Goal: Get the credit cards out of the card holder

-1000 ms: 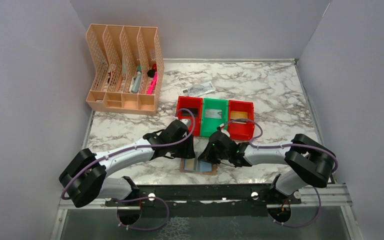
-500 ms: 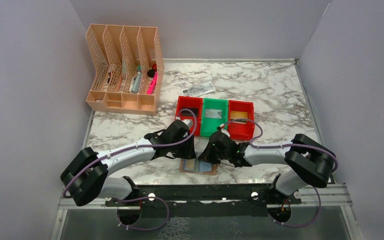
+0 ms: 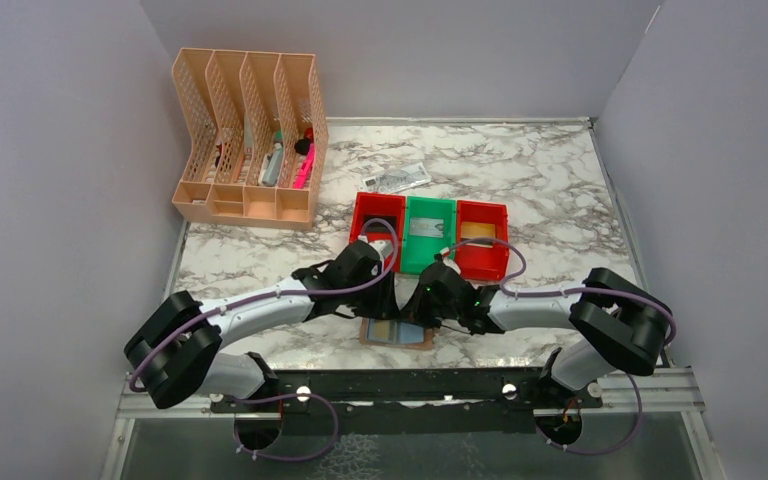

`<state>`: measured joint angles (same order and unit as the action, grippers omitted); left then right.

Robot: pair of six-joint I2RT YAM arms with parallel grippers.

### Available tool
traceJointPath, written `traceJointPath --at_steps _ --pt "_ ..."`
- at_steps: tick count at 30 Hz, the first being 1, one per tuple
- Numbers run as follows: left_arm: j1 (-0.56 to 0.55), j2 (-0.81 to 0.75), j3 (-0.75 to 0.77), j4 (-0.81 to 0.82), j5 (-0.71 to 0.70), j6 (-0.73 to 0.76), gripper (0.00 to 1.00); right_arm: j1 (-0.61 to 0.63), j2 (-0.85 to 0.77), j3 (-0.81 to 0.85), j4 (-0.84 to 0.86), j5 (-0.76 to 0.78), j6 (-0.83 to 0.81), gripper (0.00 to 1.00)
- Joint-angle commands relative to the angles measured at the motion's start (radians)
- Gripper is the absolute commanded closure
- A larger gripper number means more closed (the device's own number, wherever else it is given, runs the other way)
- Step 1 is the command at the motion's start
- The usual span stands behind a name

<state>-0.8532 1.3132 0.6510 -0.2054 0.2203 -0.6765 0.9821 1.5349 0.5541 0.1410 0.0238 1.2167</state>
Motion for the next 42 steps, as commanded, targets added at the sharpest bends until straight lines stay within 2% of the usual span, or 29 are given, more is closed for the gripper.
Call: traceJointPath --at_steps 1,14,28,34,42 --pt "-0.007 0.006 -0.021 0.061 0.029 -0.017 0.55 0.007 0.066 -0.078 -0.151 0.03 -0.018 0.83" --pt "-0.006 -0.086 -0.018 -0.043 -0.163 -0.026 0.47 0.003 0.072 -0.077 -0.144 0.022 -0.022 0.83" --pt "-0.007 0.0 0.002 -0.046 -0.093 -0.008 0.48 0.003 0.064 -0.081 -0.145 0.02 -0.024 0.83" --pt "-0.008 -0.011 -0.005 -0.046 -0.095 -0.011 0.48 0.002 0.057 -0.083 -0.142 0.021 -0.024 0.83" --pt "-0.007 -0.074 -0.006 -0.103 -0.186 -0.009 0.46 0.002 0.058 -0.088 -0.141 0.022 -0.02 0.83"
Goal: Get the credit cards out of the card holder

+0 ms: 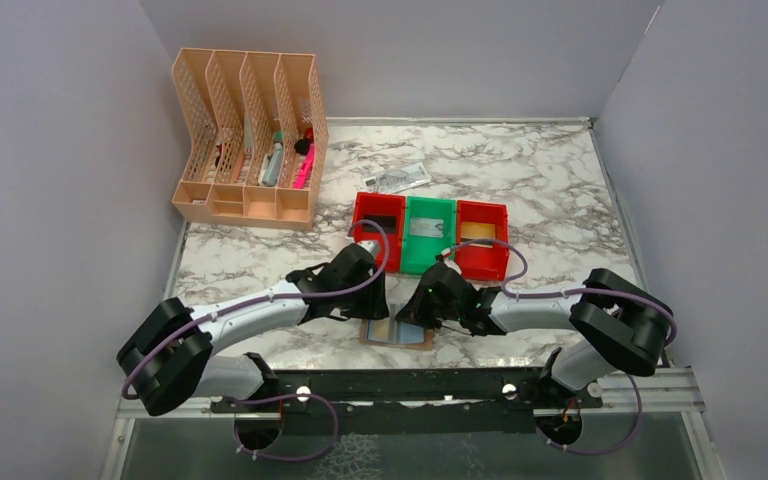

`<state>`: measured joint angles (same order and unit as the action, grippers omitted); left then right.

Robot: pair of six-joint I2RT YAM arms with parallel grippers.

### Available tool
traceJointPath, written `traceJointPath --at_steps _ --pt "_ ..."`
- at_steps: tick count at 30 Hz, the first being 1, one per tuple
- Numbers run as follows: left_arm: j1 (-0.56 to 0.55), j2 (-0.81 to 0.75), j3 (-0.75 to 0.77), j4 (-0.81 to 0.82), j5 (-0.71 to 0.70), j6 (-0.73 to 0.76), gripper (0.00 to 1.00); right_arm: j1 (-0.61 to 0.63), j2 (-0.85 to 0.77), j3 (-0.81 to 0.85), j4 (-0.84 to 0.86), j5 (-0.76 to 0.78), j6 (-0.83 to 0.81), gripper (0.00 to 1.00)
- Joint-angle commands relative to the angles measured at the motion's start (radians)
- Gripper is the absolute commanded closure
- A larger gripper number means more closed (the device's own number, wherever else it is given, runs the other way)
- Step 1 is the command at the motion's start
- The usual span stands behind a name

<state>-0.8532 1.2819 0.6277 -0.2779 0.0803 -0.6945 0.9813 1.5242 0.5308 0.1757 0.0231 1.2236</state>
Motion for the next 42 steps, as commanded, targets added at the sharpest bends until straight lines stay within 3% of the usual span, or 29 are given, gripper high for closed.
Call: traceJointPath --at_steps 1,20,42 --pt "-0.008 -0.041 0.018 -0.03 -0.041 0.007 0.46 0.003 0.069 -0.064 -0.174 0.02 -0.028 0.83" --pt "-0.007 0.028 0.005 0.038 0.046 -0.005 0.5 0.003 0.083 -0.055 -0.168 0.011 -0.034 0.83" --pt "-0.015 -0.04 0.029 0.057 0.103 0.005 0.55 0.003 0.087 -0.051 -0.176 0.015 -0.034 0.83"
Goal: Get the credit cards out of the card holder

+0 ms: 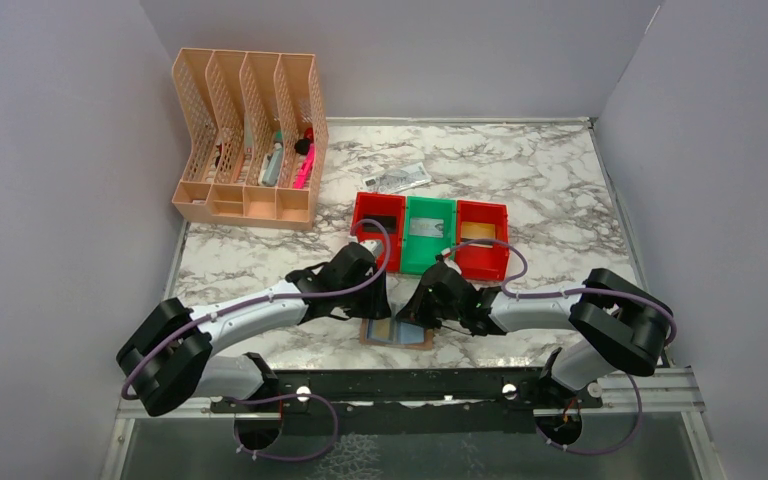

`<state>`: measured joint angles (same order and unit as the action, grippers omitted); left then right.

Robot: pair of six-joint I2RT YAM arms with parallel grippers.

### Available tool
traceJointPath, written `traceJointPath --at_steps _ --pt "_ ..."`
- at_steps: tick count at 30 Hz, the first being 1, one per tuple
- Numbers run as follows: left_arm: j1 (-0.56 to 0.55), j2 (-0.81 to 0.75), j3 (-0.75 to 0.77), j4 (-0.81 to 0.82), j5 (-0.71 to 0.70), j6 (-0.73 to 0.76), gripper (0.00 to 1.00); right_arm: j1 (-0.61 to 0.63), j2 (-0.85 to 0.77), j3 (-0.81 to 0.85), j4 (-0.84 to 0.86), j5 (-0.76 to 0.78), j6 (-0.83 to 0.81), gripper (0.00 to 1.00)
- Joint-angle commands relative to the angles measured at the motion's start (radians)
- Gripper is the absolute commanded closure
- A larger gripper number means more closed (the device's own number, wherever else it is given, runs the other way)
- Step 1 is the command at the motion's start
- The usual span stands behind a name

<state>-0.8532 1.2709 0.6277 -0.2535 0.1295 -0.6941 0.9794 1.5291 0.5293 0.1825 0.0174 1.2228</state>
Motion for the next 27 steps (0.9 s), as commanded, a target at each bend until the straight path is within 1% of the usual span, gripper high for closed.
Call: traceJointPath --at_steps 1,7,17,23,27 --pt "-0.015 -0.028 0.032 0.025 0.05 0.006 0.55 0.005 0.081 -0.049 -0.183 0.022 -0.032 0.83" --pt "-0.02 -0.028 0.058 -0.024 0.027 0.017 0.55 0.005 0.083 -0.046 -0.189 0.023 -0.032 0.83" --pt "-0.041 -0.006 0.088 -0.039 0.045 0.033 0.55 0.005 0.079 -0.043 -0.192 0.024 -0.034 0.83" --pt "-0.063 0.017 0.128 -0.105 -0.01 0.045 0.53 0.005 0.077 -0.045 -0.196 0.025 -0.034 0.83" --pt "-0.07 0.024 0.138 -0.121 -0.028 0.049 0.53 0.005 0.074 -0.045 -0.196 0.026 -0.035 0.83"
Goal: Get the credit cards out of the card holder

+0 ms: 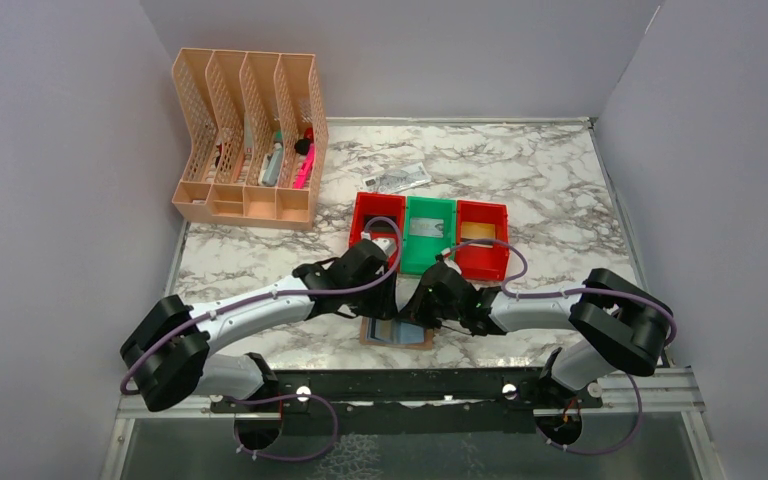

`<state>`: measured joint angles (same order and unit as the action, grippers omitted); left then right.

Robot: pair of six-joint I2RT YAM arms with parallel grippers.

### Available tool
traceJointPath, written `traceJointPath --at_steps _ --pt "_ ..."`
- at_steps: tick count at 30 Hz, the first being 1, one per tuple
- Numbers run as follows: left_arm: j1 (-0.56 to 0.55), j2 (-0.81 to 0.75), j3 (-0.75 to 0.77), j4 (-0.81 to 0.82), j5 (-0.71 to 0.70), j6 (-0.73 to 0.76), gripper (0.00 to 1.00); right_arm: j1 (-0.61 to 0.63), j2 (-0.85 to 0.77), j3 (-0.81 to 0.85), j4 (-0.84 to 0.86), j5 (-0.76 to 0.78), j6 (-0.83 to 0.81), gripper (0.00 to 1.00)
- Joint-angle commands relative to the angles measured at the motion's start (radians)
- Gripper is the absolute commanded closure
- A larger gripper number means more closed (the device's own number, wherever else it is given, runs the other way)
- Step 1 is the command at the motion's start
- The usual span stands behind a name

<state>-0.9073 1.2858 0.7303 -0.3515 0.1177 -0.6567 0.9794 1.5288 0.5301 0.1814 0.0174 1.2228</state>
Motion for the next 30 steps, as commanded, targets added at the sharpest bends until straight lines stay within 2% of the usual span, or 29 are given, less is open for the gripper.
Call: traceJointPath --at_steps 1,11,19,30 --pt "-0.019 0.01 0.037 -0.021 -0.015 0.011 0.53 0.005 0.074 -0.045 -0.195 0.026 -0.035 0.83" --pt "-0.033 0.023 0.055 -0.031 -0.031 0.018 0.54 0.005 0.051 -0.057 -0.169 0.018 -0.042 0.83" --pt "-0.035 0.033 0.045 0.034 0.037 0.017 0.55 0.005 -0.071 -0.102 -0.112 0.018 -0.07 0.77" --pt "-0.035 0.067 0.027 0.12 0.144 0.013 0.54 0.004 -0.086 -0.111 -0.103 0.006 -0.056 0.77"
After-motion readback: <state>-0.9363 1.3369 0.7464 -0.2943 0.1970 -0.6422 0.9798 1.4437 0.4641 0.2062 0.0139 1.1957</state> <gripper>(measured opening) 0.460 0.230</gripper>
